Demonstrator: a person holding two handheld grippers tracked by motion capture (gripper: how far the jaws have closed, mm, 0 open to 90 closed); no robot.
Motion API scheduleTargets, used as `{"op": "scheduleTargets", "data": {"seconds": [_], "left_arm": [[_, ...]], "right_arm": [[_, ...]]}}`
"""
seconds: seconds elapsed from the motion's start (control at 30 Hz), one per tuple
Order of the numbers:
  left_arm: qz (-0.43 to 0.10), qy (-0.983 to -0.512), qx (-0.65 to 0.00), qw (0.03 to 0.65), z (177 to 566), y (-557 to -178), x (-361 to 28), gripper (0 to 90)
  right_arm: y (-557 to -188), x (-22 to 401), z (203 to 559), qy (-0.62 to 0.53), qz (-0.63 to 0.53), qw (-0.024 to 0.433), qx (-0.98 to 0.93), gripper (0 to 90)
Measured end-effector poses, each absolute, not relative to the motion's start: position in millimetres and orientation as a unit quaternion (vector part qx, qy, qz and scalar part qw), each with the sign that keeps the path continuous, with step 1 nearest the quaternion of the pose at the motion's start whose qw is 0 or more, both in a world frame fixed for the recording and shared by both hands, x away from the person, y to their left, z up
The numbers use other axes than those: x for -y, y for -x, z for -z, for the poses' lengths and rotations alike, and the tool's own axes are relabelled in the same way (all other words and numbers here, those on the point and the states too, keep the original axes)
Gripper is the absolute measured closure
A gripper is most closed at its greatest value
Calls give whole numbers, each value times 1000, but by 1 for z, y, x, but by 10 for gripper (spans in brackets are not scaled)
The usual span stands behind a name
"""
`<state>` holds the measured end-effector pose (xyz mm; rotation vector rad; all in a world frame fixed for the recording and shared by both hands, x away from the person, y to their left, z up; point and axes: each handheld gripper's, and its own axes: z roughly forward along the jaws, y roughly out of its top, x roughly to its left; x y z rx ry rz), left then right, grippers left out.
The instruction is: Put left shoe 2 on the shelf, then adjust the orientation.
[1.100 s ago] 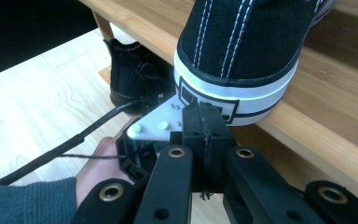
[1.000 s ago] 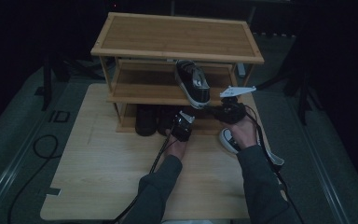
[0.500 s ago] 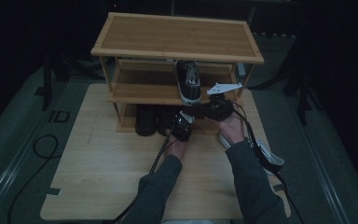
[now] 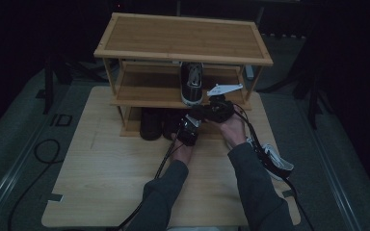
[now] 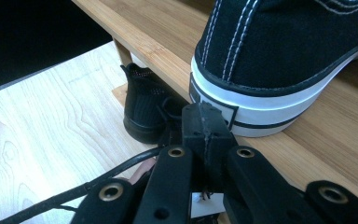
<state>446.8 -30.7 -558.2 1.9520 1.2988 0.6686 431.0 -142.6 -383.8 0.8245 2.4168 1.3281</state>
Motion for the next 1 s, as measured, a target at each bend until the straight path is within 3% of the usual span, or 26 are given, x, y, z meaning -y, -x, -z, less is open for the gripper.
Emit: {"op": "scheduleTargets", "data": {"seconds": [0.43,1.0], "left_arm": [[-256,-752,-500,345,558,-447,31,879],[-257,-751,-501,345,558,-447,30,879]], "right_arm": [[-416,162,370,-296,-432,160,-837,714],[-405,194,367,-314,-422,174,-832,688]]}}
